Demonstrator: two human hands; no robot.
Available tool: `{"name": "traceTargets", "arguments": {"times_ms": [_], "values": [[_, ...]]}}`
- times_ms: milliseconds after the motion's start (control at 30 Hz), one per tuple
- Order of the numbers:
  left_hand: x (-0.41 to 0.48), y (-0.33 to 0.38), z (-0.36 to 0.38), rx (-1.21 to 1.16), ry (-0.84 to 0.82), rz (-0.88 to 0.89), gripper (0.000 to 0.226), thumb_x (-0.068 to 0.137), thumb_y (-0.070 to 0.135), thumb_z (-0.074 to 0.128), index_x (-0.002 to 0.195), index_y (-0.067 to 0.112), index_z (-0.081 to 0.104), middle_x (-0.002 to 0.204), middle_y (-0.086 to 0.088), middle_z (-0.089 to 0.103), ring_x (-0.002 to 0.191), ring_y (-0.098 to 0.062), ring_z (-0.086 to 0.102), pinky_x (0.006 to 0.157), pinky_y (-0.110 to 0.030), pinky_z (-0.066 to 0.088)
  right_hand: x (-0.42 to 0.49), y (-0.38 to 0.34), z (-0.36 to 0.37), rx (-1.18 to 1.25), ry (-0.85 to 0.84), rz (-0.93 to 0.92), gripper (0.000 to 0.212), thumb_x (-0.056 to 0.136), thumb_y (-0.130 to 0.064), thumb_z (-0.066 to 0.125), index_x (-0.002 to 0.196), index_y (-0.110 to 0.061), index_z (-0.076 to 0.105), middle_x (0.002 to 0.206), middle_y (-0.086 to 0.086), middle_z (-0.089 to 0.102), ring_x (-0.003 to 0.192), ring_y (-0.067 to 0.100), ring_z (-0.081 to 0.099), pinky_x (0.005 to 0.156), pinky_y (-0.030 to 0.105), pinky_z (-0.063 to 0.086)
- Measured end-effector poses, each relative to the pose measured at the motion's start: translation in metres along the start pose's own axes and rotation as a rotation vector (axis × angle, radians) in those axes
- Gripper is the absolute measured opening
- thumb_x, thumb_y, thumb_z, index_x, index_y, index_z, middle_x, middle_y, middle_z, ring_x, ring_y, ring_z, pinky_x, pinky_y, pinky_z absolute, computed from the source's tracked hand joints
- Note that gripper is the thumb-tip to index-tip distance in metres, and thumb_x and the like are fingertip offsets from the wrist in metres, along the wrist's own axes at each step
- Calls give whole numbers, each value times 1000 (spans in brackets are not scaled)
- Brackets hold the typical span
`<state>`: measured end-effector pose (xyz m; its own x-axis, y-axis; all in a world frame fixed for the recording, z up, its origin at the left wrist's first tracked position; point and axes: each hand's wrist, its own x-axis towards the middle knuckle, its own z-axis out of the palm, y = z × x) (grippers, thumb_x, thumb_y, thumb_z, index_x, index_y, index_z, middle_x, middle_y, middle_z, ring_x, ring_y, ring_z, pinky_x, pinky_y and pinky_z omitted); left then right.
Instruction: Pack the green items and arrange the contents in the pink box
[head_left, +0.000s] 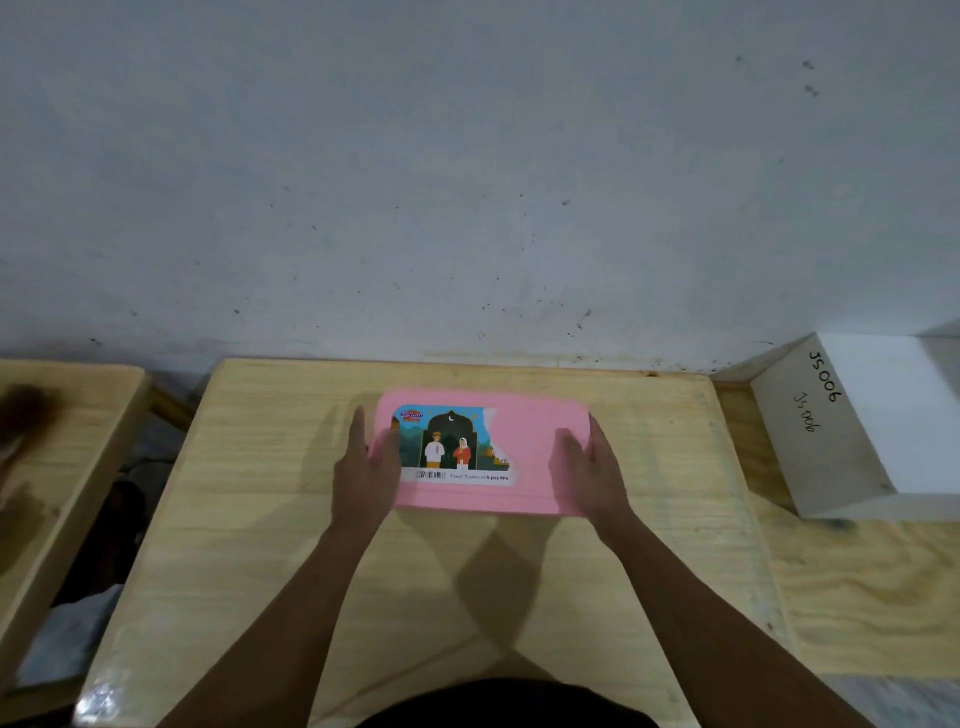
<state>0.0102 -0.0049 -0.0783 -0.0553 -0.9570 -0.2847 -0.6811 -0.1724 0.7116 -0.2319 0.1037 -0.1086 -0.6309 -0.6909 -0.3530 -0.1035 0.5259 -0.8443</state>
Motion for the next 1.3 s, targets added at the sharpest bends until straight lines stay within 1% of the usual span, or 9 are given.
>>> {"name": "traceTargets", "arguments": {"times_ms": [100, 367, 467, 833, 967, 1067, 1167, 1233, 1300], "values": [[0, 1, 4, -29, 19, 21, 56, 99, 43, 35, 150, 26, 20, 103, -8, 67, 84, -25, 64, 78, -36, 53, 0, -5, -2, 131, -37, 29, 31, 85, -39, 49, 114, -38, 61, 98, -7, 69, 90, 19, 65, 73, 34, 52], [28, 29, 2, -29, 12, 49, 49, 100, 35, 37, 147, 21, 30, 131, -19, 57, 116, -38, 56, 93, -41, 46, 30, -28, 0, 218, -61, 67, 27, 81, -35, 49, 104, -37, 64, 83, -12, 65, 79, 16, 60, 72, 34, 47], [46, 38, 2, -18, 8, 60, 48, 100, 33, 37, 146, 20, 32, 129, -21, 58, 114, -38, 57, 90, -39, 46, 47, -38, 3, 237, -66, 58, 25, 81, -29, 47, 100, -31, 64, 76, -10, 60, 77, 18, 55, 73, 37, 43], [74, 35, 11, 11, 12, 152, 48, 100, 37, 35, 144, 20, 32, 110, -16, 68, 95, -34, 67, 78, -37, 54, 66, -50, 10, 126, -1, -13, 28, 87, -34, 45, 111, -37, 60, 96, -5, 68, 92, 19, 66, 86, 42, 53], [80, 34, 9, -38, -43, 89, 47, 99, 38, 38, 143, 21, 35, 121, -13, 63, 106, -32, 62, 84, -37, 48, 67, -50, 12, 84, 11, -14, 40, 83, -45, 47, 121, -34, 54, 105, -3, 66, 101, 23, 64, 90, 47, 53], [84, 34, 7, -101, -95, 43, 35, 97, 40, 40, 124, 23, 53, 113, -5, 67, 100, -24, 64, 75, -30, 46, 67, -55, 9, -57, 16, -31, 46, 89, -47, 45, 129, -26, 49, 112, 1, 64, 102, 24, 61, 90, 45, 51], [86, 41, 4, -109, -146, -26, 32, 91, 38, 42, 111, 19, 57, 103, -6, 68, 86, -21, 64, 63, -29, 44, 69, -64, 3, -142, -5, -9, 36, 99, -30, 42, 129, -14, 49, 111, 6, 61, 103, 27, 58, 89, 39, 46], [82, 49, -2, -43, -143, -58, 43, 90, 39, 44, 123, 13, 51, 109, -7, 63, 90, -24, 60, 67, -32, 45, 66, -73, -6, -242, 7, -10, 41, 101, -33, 39, 135, -12, 48, 128, 10, 59, 115, 30, 56, 94, 41, 43], [82, 54, -10, 137, -72, 37, 54, 93, 41, 45, 137, 11, 40, 126, -14, 55, 111, -33, 55, 87, -41, 48, 62, -91, -15, -329, 8, -68, 49, 102, -39, 40, 142, -12, 44, 143, 11, 50, 128, 29, 50, 103, 42, 39]]}}
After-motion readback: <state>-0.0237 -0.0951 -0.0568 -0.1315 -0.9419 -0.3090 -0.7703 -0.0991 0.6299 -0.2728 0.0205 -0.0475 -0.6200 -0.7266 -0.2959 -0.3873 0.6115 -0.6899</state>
